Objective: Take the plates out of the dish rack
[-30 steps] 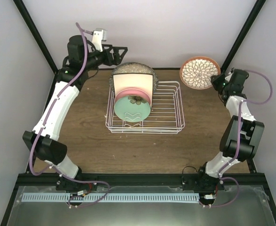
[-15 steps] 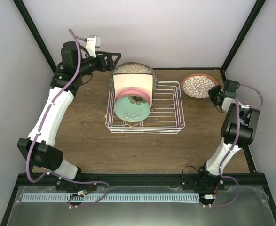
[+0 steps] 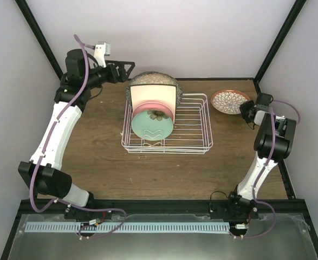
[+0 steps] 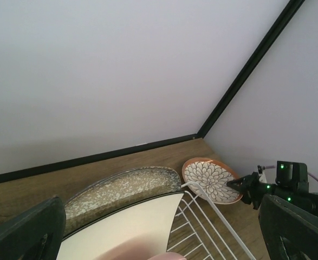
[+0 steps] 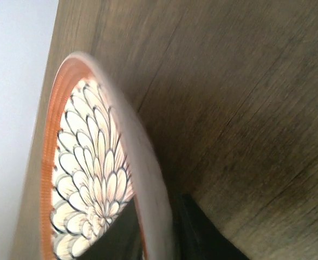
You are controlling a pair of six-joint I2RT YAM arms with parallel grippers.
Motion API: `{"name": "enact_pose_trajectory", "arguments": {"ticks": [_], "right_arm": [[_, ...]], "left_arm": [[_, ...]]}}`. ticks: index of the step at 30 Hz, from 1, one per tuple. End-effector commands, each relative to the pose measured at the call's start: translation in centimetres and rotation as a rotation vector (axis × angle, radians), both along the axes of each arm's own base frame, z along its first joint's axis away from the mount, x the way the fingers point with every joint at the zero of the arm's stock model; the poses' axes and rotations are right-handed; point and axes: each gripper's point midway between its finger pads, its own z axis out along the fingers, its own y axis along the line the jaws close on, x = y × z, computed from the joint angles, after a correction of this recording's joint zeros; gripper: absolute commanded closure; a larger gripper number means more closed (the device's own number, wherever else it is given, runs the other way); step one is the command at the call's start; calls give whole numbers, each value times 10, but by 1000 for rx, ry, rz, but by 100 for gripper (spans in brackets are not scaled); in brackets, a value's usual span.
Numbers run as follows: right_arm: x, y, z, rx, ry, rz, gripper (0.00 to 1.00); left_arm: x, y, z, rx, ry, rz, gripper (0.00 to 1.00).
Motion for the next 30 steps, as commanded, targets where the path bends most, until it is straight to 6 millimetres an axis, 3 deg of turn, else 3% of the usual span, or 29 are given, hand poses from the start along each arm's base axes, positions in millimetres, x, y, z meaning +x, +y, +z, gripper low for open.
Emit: {"name": "enact_pose_trajectory", "arguments": {"ticks": [1,10,14,19,22,25,30], "right_arm": [[21,-14,34,-11,-82,-41,75],[-1,-17,17,-63,66,-34,28],[-11,-17,23,-97,99,-20,12],[-28,-19,53,-192,82,0,5],[-42,-16,73,-244,50,22,0],[-54,-7,95,-273,-7,55,0],[-74,13,127,-292,-89,127,0]], "left_arm": [[-7,5,8,-9,-19,-4,1],[-11,3,-2,-1,-4,-27,1],[-15,6,-13,74,-30,-37,0],[-35,3,-40,240,-106,-133,2],[-53,-2,-67,454,-225,-209,7],[-62,-7,-97,635,-304,-279,14],[-56,-18,-137,798,-342,-395,33]]}}
